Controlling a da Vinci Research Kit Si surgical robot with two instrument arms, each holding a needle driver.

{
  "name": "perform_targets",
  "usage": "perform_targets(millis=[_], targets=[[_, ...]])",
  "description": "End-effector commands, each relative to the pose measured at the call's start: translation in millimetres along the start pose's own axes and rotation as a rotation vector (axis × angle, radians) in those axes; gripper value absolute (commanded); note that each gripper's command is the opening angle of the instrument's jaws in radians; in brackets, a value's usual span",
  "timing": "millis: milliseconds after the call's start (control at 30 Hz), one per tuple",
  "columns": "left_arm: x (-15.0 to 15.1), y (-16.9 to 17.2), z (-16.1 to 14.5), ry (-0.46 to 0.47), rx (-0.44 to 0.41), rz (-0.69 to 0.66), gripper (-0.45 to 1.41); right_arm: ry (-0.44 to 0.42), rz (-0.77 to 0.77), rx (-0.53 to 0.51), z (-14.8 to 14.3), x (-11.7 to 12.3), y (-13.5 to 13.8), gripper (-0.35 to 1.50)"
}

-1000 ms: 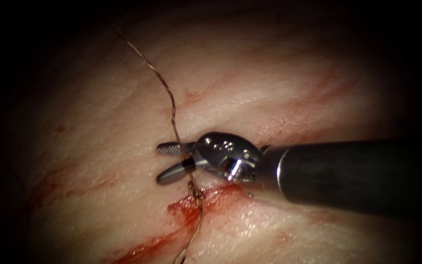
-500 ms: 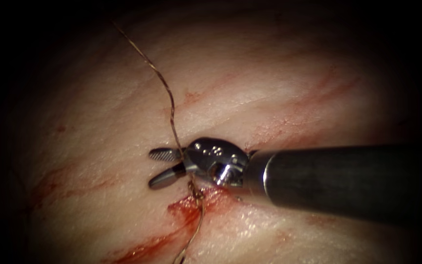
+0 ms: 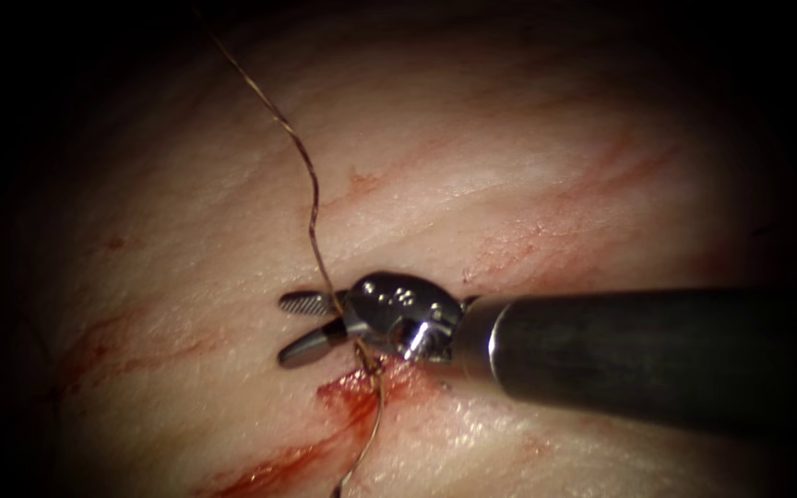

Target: Wound Closure

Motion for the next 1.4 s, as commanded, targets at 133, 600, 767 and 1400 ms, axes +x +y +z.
perform_targets(millis=[133, 600, 767, 1400], targets=[[0.1, -0.1, 0.7, 0.000, 0.001, 0.006, -0.45, -0.001, 0.026, 0.030, 1.1, -0.6, -0.4, 1.13], [0.2, 0.0, 0.6, 0.005, 0.004, 0.004, -0.45, 0.015, 0.020, 0.073, 0.7, -0.3, 0.0, -0.35], [0.1, -0.2, 0.4, 0.008, 0.003, 0.004, -0.45, 0.017, 0.023, 0.078, -0.1, 0.1, -0.2, 0.12], [0.3, 7.1, 12.6, 0.028, -0.039, 0.035, -0.45, 0.037, 0.023, -0.145, -23.2, 3.9, -8.8, 1.46]])
